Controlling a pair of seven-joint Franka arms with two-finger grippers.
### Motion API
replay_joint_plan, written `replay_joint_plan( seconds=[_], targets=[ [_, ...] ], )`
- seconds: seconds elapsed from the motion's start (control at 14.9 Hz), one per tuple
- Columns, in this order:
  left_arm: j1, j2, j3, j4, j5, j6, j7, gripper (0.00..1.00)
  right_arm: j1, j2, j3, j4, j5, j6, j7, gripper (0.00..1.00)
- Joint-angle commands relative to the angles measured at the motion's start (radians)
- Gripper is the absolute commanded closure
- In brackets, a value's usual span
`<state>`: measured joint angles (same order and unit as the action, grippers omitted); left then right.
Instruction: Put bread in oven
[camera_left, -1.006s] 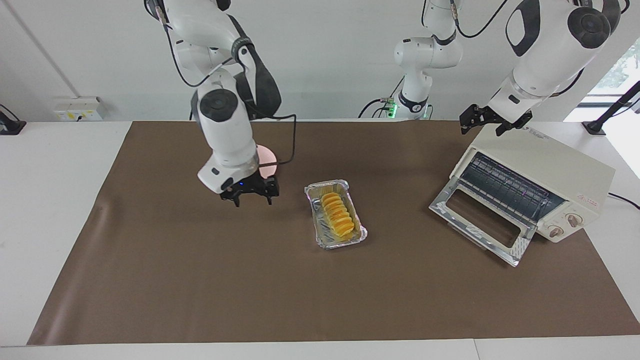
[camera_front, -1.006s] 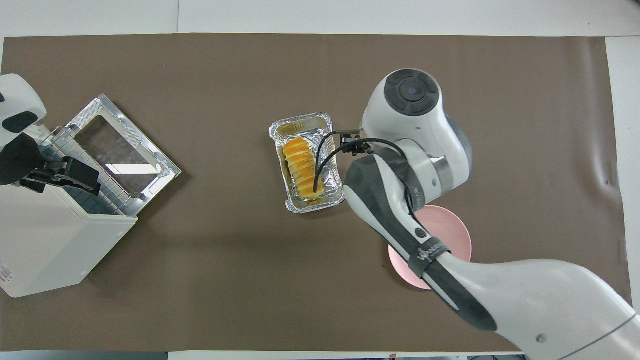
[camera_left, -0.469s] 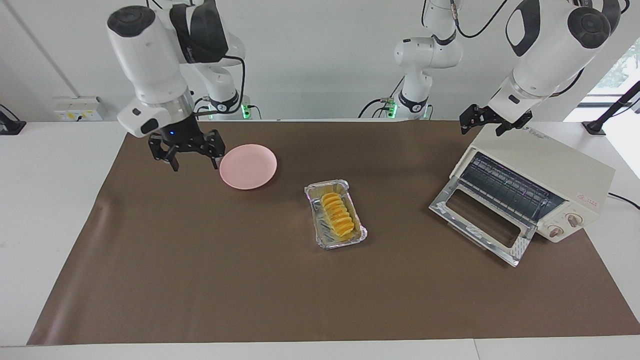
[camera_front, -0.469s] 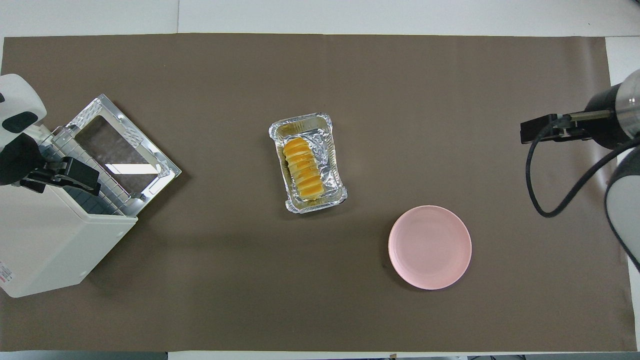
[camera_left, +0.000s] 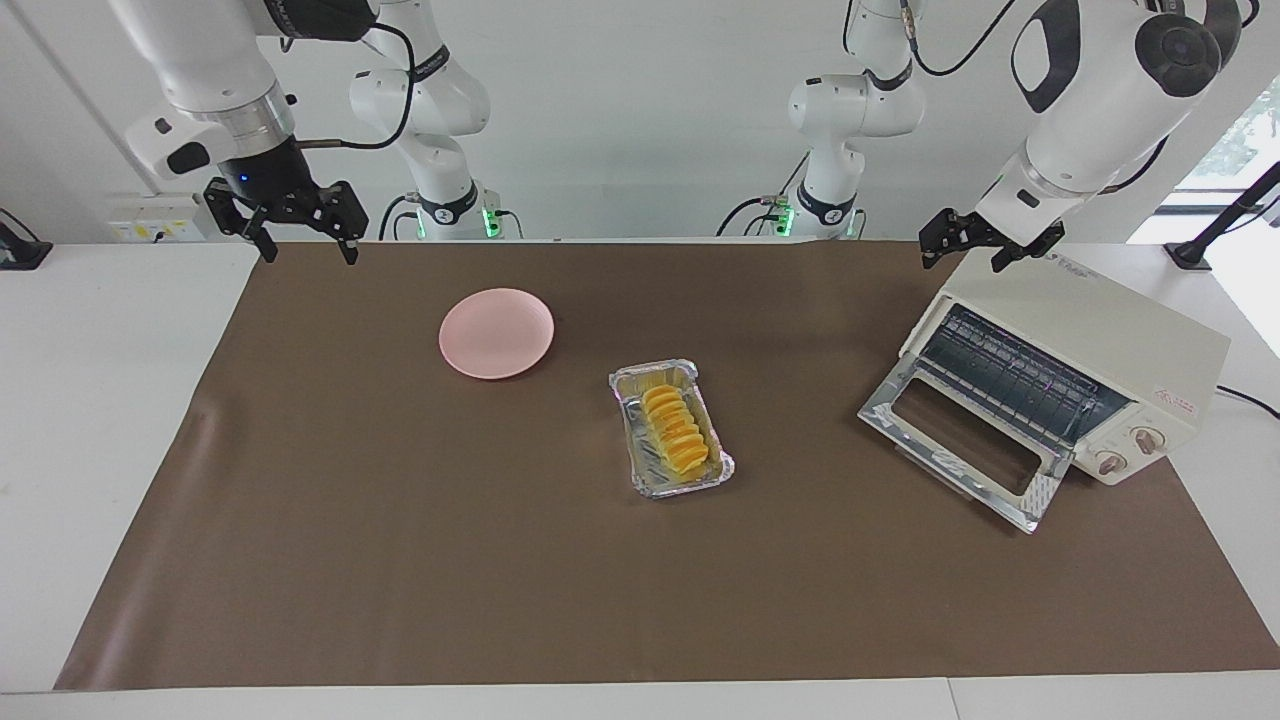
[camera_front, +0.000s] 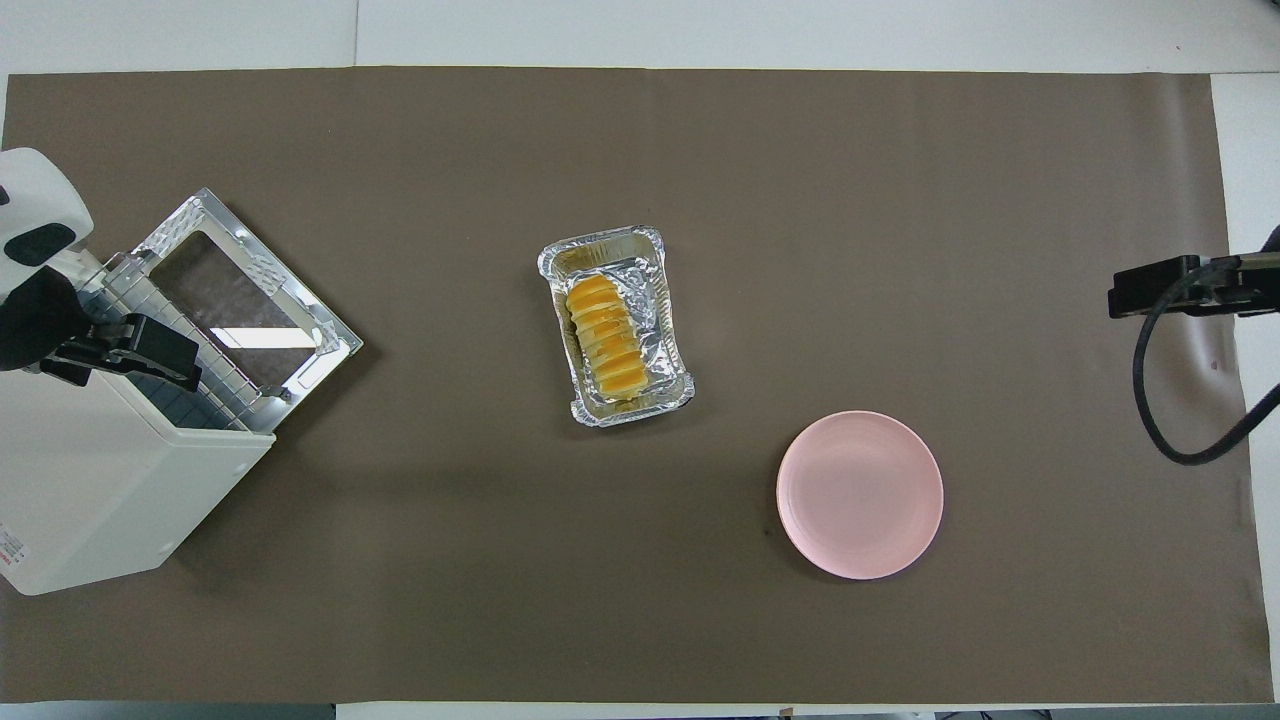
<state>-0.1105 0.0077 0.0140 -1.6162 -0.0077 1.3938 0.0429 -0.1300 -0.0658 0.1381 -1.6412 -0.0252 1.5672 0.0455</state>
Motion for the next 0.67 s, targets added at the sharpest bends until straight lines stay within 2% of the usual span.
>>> replay_joint_plan(
  seconds=[0.0, 0.6],
  targets=[
    [0.009, -0.017, -0.006, -0.013, 0.011, 0.011, 0.006, 0.00, -0.020, 0.017, 0.014, -0.011, 0.004, -0.007, -0.023, 0.00],
    [0.009, -0.017, -0.006, -0.013, 0.011, 0.011, 0.006, 0.00, -0.025, 0.004, 0.014, -0.045, 0.005, -0.010, -0.015, 0.00]
  ],
)
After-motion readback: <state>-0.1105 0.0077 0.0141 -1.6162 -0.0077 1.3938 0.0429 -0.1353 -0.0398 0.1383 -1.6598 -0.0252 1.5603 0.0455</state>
